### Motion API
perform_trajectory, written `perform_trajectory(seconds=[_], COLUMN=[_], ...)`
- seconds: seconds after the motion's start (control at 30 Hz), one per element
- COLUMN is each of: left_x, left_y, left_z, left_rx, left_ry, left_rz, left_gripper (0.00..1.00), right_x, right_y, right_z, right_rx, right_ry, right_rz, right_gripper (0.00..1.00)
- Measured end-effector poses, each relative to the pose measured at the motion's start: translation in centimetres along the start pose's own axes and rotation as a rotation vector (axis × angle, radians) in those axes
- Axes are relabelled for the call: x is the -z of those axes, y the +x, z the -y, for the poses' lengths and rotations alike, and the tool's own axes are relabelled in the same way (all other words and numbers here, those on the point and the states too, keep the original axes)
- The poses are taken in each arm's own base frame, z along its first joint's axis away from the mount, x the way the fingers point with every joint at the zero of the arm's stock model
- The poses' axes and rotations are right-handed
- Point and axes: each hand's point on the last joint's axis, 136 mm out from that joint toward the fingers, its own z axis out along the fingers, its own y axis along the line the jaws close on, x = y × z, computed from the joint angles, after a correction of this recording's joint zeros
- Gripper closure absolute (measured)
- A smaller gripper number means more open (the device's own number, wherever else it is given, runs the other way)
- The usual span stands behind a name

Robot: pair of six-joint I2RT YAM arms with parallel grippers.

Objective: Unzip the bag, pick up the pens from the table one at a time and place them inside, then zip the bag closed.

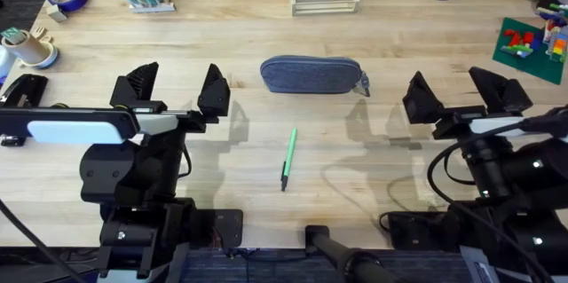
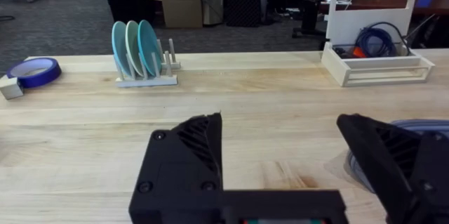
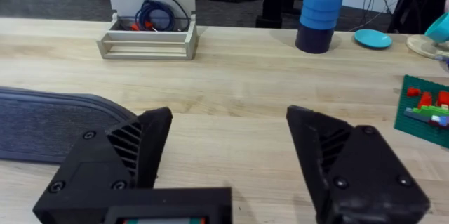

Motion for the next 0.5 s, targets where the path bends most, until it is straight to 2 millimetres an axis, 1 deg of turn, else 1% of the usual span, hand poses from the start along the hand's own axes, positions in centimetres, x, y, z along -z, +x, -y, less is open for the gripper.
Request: perform_trajectory(seconds=[0.5], left_x=[0.0], left_y=[0.08], left_z=[-0.01], left_rx=[-0.001], left_ry=[0.0], left_rz=[-0.003], left_gripper=[0.006], right_x=[0.01], right_y=[0.09], right_z=[0.01], right_rx=[0.0], right_ry=[0.0], right_rz=[-0.004], right_gripper=[0.004])
